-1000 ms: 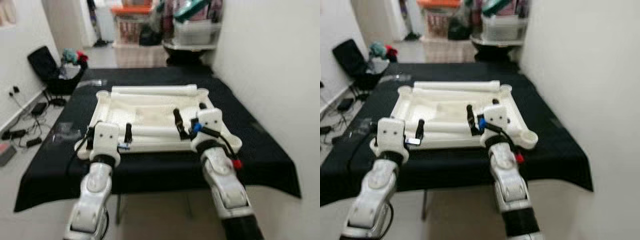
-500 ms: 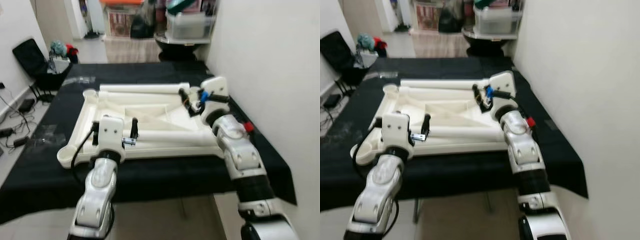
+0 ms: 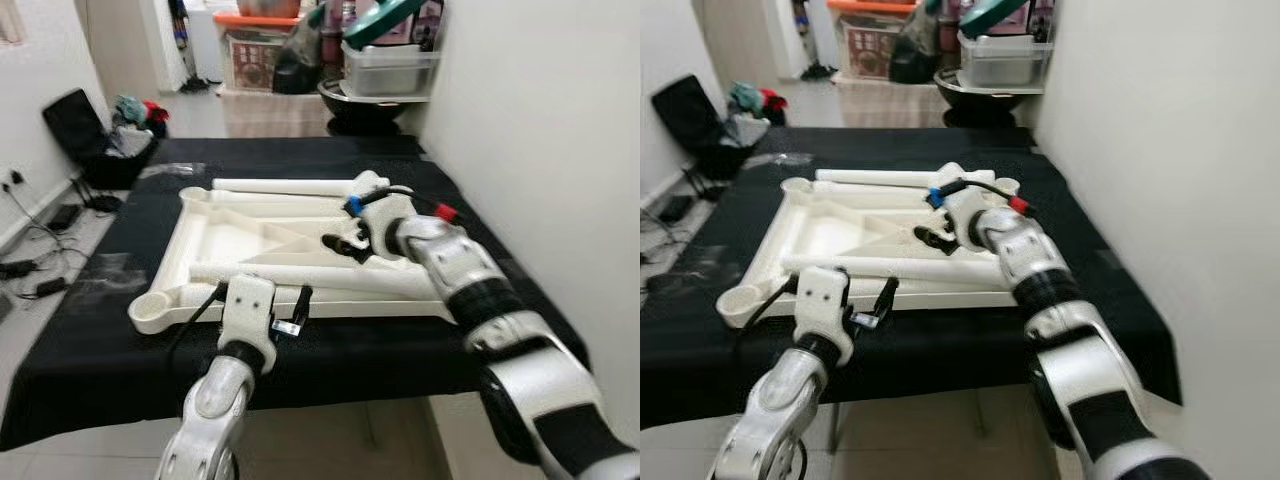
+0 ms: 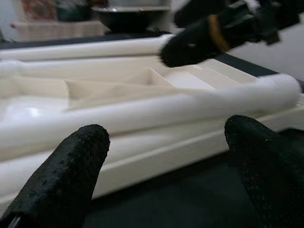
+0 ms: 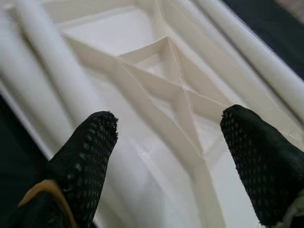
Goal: Building children table
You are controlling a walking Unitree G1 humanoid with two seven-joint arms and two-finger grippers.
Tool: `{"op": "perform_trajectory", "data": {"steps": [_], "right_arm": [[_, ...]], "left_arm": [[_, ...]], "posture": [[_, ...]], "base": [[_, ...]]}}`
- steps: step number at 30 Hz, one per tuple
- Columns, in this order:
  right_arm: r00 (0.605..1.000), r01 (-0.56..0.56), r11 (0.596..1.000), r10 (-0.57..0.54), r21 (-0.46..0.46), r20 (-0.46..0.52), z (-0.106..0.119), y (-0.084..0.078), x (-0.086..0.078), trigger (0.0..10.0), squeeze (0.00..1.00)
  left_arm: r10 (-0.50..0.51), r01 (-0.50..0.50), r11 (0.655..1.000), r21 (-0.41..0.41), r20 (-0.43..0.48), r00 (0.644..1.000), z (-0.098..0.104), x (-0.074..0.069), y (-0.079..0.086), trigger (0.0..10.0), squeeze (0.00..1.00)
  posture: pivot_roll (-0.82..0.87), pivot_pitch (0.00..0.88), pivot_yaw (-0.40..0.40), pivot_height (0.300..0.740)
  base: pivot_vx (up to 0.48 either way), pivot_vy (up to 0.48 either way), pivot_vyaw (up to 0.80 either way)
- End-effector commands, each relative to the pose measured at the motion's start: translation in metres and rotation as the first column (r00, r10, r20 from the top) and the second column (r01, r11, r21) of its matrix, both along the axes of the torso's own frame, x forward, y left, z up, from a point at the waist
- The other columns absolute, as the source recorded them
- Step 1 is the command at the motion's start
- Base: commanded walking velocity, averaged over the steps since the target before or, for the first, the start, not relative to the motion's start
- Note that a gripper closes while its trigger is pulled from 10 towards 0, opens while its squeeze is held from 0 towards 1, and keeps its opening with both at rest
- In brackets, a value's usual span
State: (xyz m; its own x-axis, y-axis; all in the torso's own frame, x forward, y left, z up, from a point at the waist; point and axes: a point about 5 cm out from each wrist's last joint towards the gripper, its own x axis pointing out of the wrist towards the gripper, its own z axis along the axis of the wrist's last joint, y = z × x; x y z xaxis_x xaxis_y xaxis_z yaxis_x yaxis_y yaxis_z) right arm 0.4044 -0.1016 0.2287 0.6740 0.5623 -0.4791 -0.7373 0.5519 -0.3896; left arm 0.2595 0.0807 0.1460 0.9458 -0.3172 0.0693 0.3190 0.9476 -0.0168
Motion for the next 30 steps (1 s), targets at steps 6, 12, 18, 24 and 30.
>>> {"op": "perform_trajectory", "data": {"steps": [6, 12, 18, 24, 30], "right_arm": [[0.995, -0.096, 0.971, 0.092, -0.218, -0.027, 0.005, 0.0, 0.003, 10.0, 0.0], [0.993, -0.115, 0.939, 0.106, -0.324, -0.044, 0.007, 0.003, 0.004, 10.0, 0.0], [0.989, -0.149, 0.918, 0.13, -0.367, -0.076, 0.011, 0.003, 0.004, 10.0, 0.0], [0.986, -0.166, 0.893, 0.14, -0.419, -0.092, 0.011, 0.004, 0.004, 10.0, 0.0], [0.988, -0.154, 0.859, 0.125, -0.488, -0.091, 0.008, 0.004, 0.005, 10.0, 0.0]], "left_arm": [[-0.053, 0.053, 0.998, -0.031, -0.01, 0.999, 0.003, -0.011, -0.014, 10.0, 0.0], [-0.073, 0.072, 0.996, -0.048, -0.013, 0.997, 0.007, -0.02, -0.018, 10.0, 0.0], [-0.087, 0.086, 0.994, -0.06, -0.021, 0.996, 0.01, -0.028, -0.023, 10.0, 0.0], [-0.086, 0.083, 0.994, -0.068, -0.035, 0.996, 0.011, -0.037, -0.025, 10.0, 0.0], [-0.09, 0.085, 0.993, -0.082, -0.052, 0.995, 0.013, -0.044, -0.027, 10.0, 0.0]], "posture": [[0.01, 0.0, -0.111, 0.74], [0.01, 0.014, -0.12, 0.74], [0.01, 0.049, -0.132, 0.74], [0.0, 0.086, -0.138, 0.74], [0.0, 0.116, -0.141, 0.74]], "base": [[0.0, 0.0, 0.0], [0.0, 0.0, 0.0], [0.0, 0.0, 0.0], [0.0, 0.0, 0.0], [0.0, 0.0, 0.0]]}}
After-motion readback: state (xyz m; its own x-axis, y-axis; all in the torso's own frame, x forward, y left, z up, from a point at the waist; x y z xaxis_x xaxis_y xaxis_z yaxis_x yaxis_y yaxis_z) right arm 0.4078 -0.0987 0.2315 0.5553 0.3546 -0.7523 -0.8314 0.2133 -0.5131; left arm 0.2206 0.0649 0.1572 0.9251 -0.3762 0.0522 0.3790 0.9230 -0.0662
